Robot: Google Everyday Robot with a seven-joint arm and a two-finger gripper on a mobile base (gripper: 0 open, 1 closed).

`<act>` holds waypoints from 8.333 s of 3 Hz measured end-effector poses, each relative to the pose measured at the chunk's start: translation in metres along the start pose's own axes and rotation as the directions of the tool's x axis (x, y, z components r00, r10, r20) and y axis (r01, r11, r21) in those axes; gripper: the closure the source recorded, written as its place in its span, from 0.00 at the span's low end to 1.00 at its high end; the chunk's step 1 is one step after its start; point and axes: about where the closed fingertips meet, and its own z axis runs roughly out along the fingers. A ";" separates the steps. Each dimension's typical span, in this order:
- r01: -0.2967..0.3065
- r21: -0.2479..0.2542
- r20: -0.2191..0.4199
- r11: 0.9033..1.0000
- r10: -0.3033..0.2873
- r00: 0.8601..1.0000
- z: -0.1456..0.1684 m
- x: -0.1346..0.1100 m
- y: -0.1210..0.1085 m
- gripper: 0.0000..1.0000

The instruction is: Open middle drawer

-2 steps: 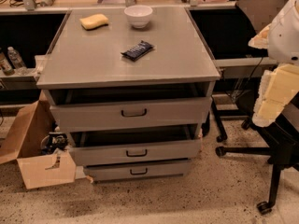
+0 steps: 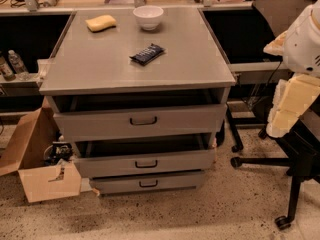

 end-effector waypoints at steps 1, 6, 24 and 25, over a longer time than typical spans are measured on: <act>0.015 0.013 0.003 1.000 -0.015 1.000 0.042 0.008 0.007 0.00; 0.126 -0.146 0.011 0.981 -0.126 0.992 0.346 0.012 0.105 0.00; 0.404 -0.288 0.201 0.868 -0.358 0.912 0.571 -0.007 0.119 0.72; 0.423 -0.313 0.214 0.850 -0.371 0.904 0.561 -0.005 0.147 0.95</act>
Offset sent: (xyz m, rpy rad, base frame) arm 0.0060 0.0194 -0.2188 0.0363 0.0849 0.0412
